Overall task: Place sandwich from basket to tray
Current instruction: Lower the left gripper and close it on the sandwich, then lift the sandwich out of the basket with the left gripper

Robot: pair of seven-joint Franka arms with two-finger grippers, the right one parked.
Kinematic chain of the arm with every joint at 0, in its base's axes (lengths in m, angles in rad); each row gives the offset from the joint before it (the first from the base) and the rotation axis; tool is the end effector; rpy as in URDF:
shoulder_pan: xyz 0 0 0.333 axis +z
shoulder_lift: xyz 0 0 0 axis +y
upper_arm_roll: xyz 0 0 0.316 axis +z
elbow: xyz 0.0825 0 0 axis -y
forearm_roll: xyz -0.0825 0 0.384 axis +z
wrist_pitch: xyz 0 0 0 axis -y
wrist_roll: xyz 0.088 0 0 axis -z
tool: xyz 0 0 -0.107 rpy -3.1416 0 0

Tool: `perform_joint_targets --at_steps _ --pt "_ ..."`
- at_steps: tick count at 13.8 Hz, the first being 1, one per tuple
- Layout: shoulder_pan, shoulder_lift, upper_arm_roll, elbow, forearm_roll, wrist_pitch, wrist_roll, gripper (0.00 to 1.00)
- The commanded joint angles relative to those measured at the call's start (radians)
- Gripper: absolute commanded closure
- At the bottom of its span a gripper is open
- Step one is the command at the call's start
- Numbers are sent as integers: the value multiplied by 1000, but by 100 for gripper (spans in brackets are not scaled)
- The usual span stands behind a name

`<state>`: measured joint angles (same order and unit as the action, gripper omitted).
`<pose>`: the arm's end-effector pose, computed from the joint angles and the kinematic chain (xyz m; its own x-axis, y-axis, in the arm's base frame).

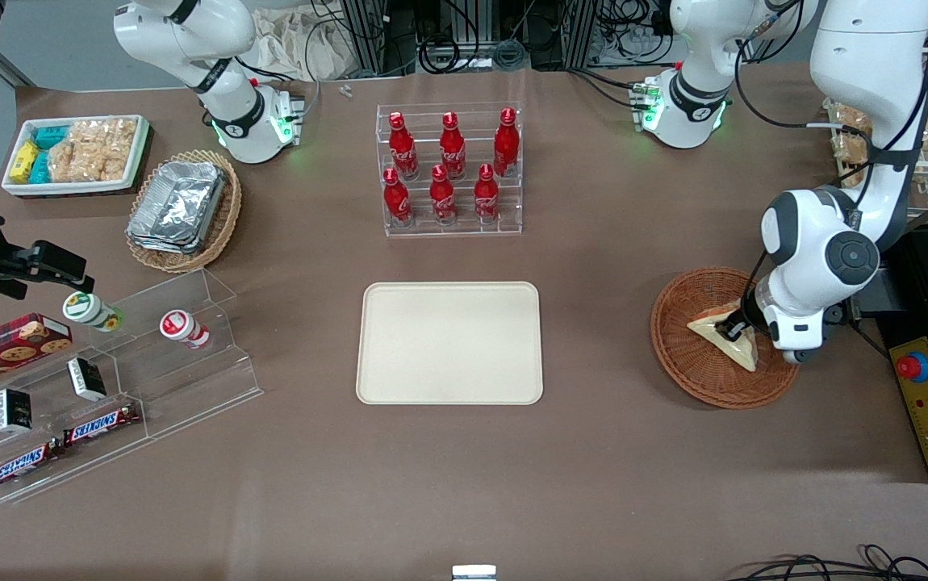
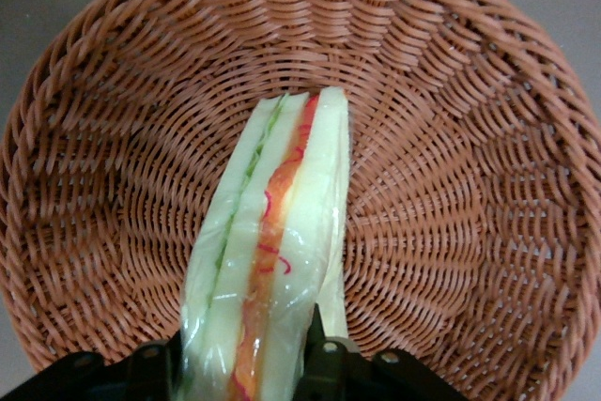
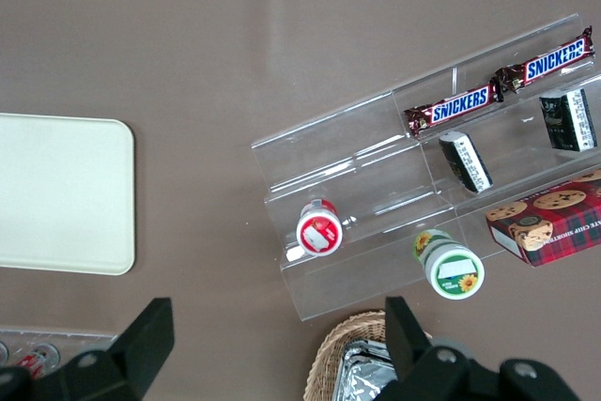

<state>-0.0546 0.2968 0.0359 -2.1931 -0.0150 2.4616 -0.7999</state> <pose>0.5547 -0.0103 0.2464 0.7025 0.7115 -0.0185 0.7112 -0.7027 -0.0211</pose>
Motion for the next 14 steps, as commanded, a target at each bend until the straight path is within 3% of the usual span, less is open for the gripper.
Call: perform_joint_targets --at_steps 1,3,8,9,11,14 --pt "5 -60 -2 6 3 -28 -7 100" --pt "5 -117 -4 68 6 -181 43 100" --pt "-7 -232 -14 220 3 -548 434 100" --pt "-11 -246 -27 245 -3 -593 503 100" --pt "-16 -260 -48 291 -95 -645 580 100" --pt "-24 -205 -187 372 -106 -618 605 100"
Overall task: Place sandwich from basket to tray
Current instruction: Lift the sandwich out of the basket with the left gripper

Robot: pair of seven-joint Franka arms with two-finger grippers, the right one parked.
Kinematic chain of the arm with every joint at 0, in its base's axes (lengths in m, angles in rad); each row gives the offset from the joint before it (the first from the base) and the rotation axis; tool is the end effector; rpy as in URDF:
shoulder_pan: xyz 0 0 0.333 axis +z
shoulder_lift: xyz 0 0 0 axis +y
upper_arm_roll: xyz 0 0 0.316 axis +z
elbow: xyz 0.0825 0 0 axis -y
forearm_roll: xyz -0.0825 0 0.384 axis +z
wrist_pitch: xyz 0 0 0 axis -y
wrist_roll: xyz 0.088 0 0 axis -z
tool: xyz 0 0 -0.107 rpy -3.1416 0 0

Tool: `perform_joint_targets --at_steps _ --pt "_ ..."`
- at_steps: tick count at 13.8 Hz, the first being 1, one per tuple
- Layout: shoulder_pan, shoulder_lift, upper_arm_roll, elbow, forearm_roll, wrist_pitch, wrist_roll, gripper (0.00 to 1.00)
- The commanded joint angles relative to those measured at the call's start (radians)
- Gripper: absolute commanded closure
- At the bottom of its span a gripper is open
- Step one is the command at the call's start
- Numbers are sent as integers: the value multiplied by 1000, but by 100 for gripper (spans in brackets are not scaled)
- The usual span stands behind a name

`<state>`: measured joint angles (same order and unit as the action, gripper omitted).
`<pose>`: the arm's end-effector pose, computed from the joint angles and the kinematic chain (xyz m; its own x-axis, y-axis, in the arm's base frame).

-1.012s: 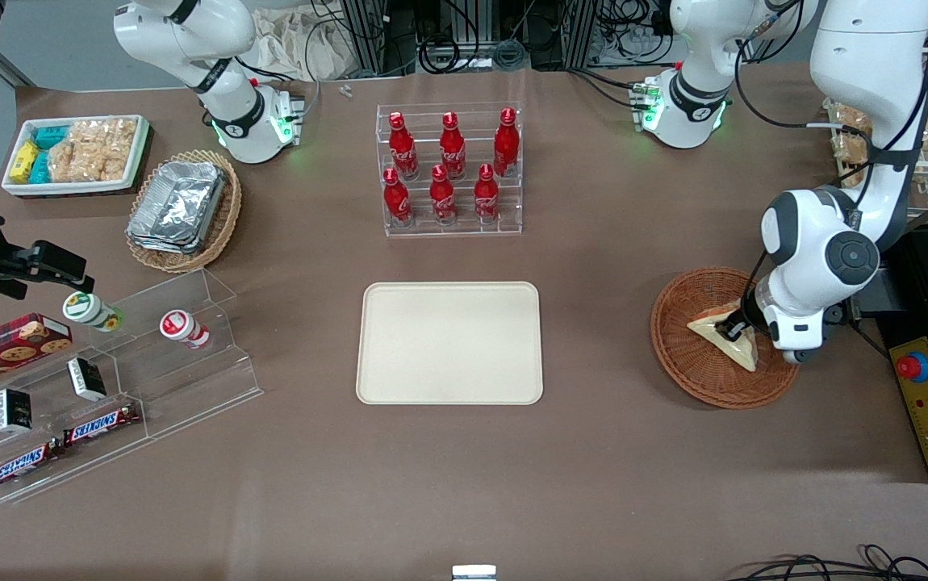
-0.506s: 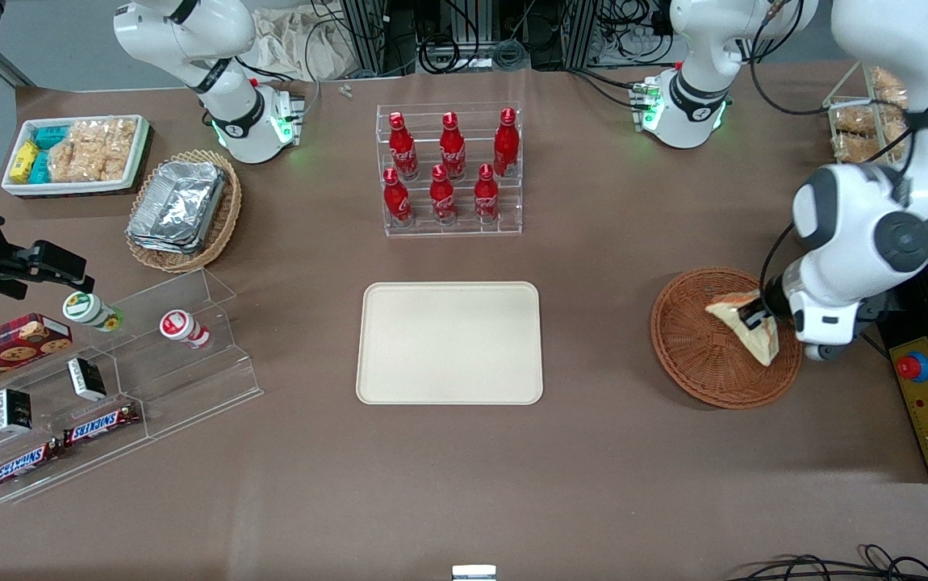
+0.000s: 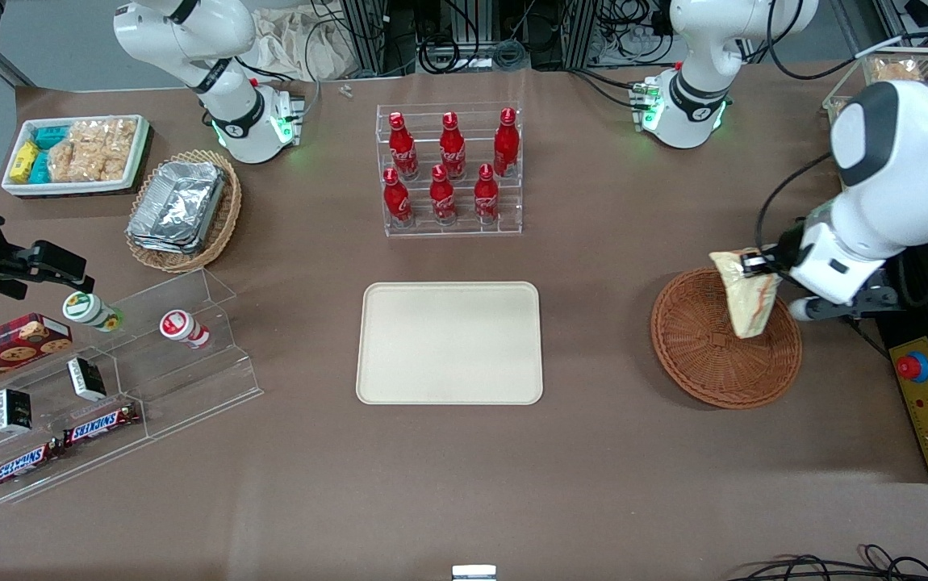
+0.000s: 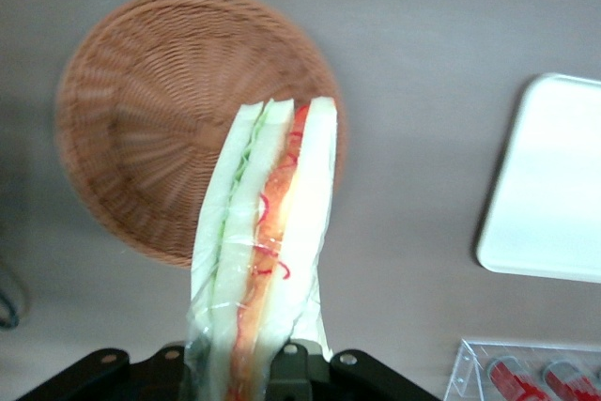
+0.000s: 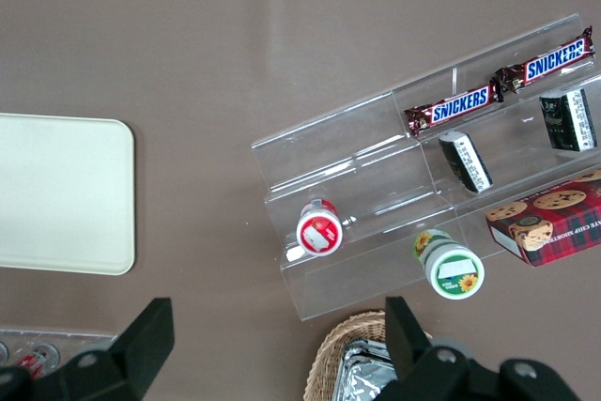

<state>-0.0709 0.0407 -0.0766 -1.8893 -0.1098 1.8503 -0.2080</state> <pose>0.5558 -0.0908 0.4745 0.9908 0.0900 -0.1012 0.0989 -0.9913 0.0867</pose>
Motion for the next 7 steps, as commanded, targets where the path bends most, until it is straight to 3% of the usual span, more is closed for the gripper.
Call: perform_joint_targets --at_steps 1,4,7 --pt "-9 79 -121 90 -5 13 1 100" --pt "-55 171 -195 185 10 43 -108 100" --pt "-212 342 -198 301 140 53 -265 100"
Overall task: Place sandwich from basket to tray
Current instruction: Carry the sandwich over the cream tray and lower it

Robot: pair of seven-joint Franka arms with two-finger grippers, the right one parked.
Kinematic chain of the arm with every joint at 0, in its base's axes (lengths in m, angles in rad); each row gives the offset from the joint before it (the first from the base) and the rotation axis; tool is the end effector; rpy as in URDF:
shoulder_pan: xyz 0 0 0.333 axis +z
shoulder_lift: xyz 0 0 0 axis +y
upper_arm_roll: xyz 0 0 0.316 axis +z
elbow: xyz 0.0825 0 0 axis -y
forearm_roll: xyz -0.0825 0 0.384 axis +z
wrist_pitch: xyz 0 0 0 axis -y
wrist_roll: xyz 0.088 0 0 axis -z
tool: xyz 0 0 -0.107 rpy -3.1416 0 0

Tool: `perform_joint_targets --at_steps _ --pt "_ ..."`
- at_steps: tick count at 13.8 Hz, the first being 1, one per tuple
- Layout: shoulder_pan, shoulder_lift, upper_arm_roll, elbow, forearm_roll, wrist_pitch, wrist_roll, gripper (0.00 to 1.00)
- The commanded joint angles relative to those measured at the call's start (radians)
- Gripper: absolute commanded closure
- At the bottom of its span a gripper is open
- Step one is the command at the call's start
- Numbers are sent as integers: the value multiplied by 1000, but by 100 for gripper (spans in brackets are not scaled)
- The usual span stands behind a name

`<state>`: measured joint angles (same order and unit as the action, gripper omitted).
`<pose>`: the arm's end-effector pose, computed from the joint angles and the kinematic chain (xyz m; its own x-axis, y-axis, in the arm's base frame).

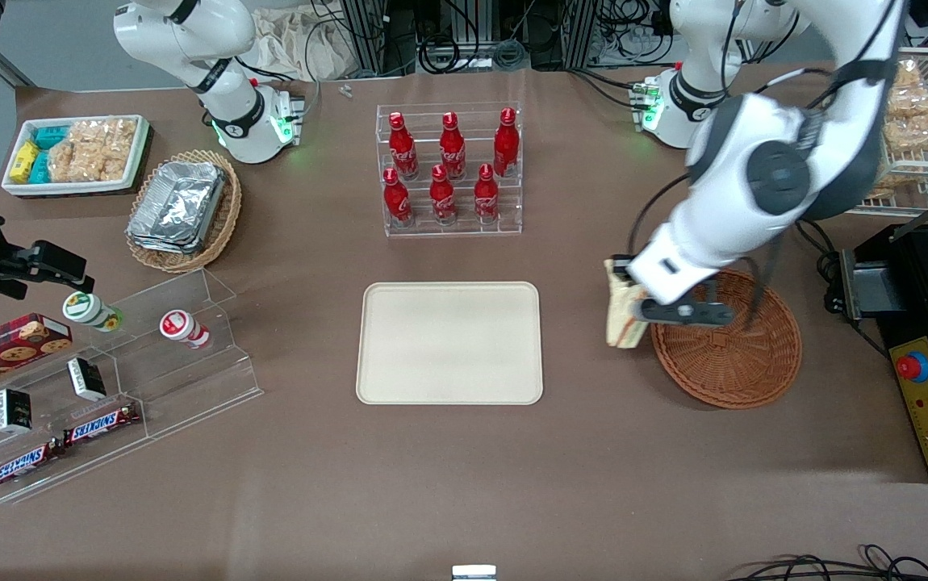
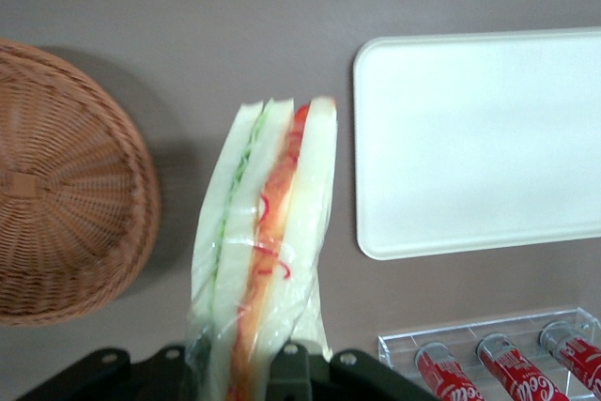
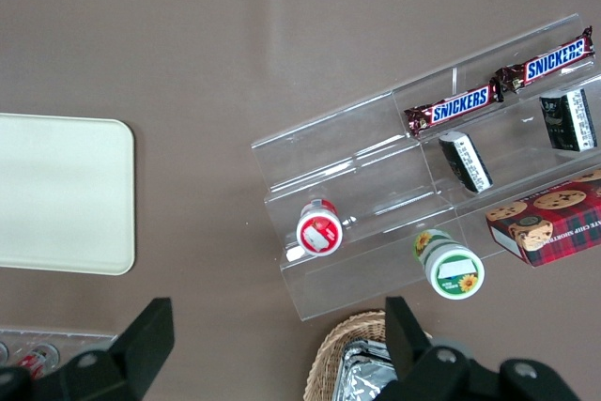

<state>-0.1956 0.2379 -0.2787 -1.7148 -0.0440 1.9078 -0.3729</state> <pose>0.5591 -0.2769 0.4488 0.9939 -0.0826 -0.0731 -0.0763 -0.9935 0.0848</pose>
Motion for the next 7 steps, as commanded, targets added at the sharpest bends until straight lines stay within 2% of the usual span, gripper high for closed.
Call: perform_joint_targets --at_steps 1,3,5,7 --pt "-116 214 4 176 110 28 -145 100" --pt "-189 309 6 210 168 123 -266 100" --pt "-238 383 7 213 261 241 -412 100" --pt "-251 441 7 205 349 299 -504 100"
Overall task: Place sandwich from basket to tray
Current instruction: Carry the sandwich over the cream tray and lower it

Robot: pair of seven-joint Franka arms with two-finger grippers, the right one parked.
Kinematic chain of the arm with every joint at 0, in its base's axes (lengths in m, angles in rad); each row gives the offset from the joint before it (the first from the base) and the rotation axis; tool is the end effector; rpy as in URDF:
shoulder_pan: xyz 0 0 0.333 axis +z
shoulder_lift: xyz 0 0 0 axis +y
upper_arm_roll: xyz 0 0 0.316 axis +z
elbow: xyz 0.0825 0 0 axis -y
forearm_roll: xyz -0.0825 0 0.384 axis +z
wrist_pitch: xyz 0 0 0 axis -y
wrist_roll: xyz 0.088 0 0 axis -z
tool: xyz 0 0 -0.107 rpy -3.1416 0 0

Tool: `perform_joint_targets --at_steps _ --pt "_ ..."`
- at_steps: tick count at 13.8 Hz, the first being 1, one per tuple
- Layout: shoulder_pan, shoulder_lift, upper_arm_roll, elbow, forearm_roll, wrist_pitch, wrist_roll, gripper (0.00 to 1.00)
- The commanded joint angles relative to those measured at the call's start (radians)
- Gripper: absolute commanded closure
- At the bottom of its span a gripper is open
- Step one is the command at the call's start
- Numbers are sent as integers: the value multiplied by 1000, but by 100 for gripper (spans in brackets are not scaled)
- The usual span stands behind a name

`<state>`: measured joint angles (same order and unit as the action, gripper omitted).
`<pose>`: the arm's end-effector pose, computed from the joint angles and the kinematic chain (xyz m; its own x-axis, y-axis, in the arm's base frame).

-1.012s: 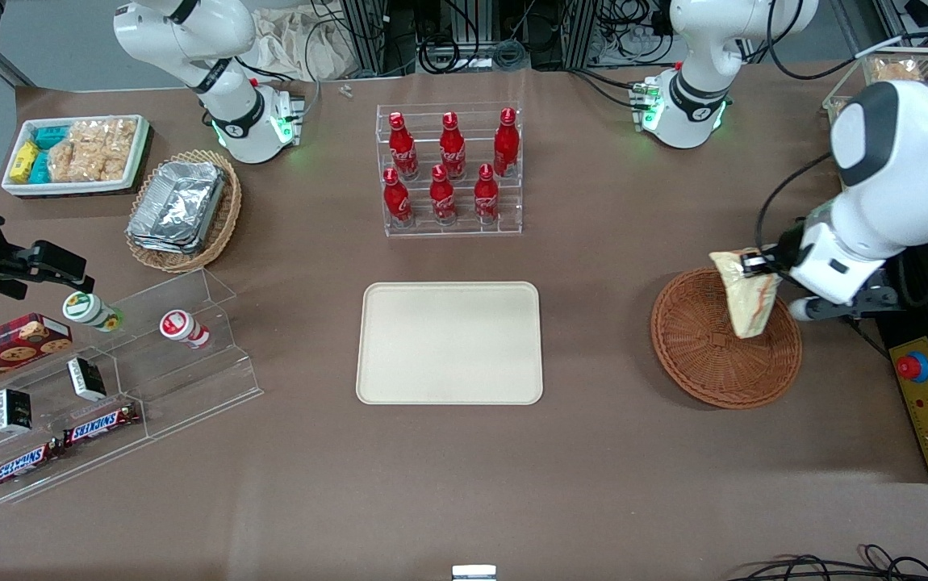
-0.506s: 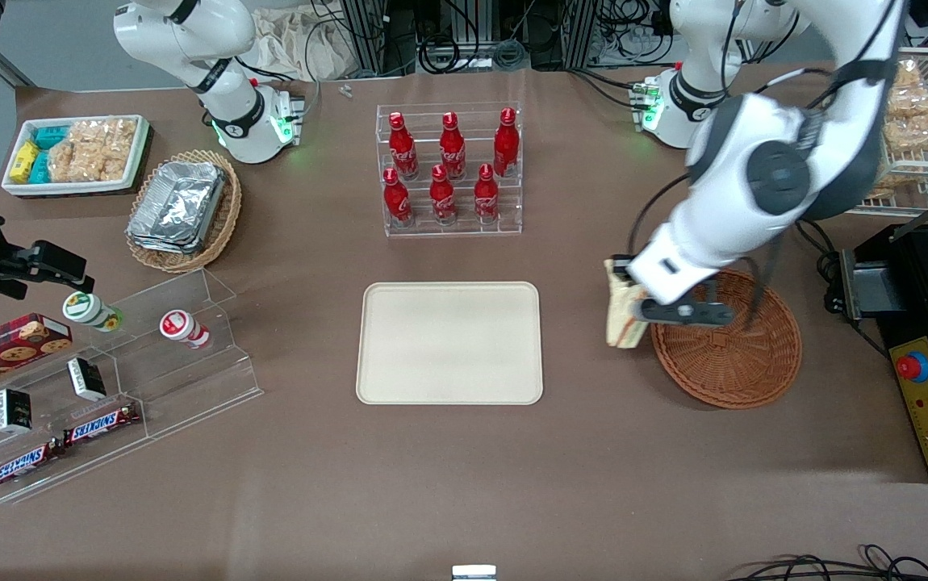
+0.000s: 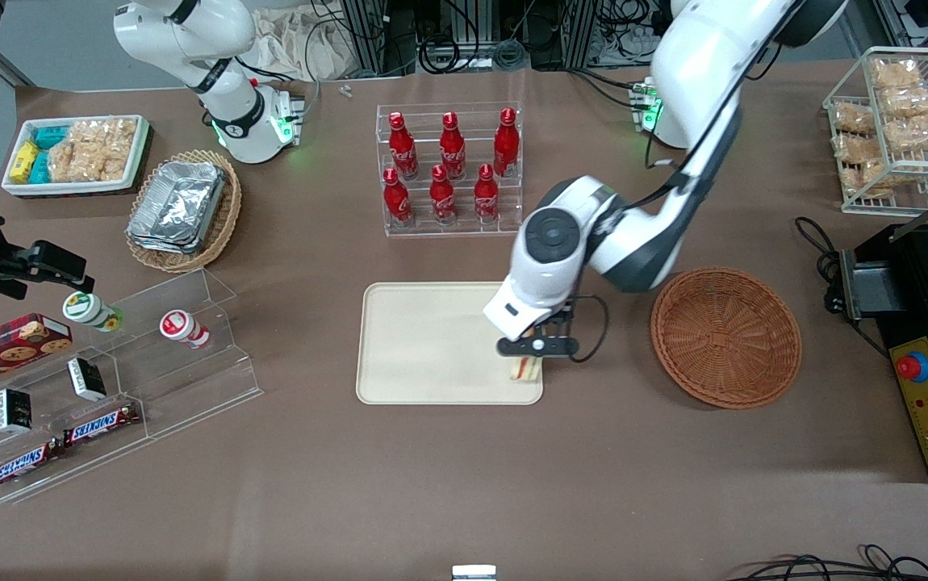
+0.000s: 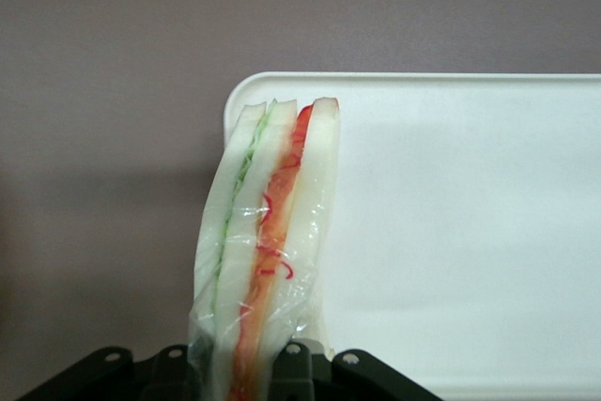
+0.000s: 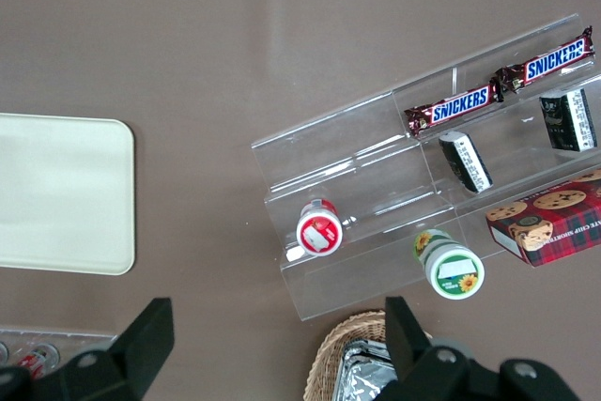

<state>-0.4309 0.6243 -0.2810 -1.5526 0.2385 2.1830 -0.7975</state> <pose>0.5578 -0.4300 0.2969 0.9988 0.0045 0.0494 0.0046 -1.0000 -0.0017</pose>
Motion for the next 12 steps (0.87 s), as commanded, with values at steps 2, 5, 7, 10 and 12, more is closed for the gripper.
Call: perform_joint_targets --at_steps 2,5,7,10,12 --pt "-19 93 8 40 64 50 -86 100" --pt "-19 124 8 37 58 50 -86 31" --pt "-19 127 8 37 64 47 -85 0" --pt "-11 101 6 34 55 29 -91 0" --pt "-2 25 5 34 42 -32 -85 0"
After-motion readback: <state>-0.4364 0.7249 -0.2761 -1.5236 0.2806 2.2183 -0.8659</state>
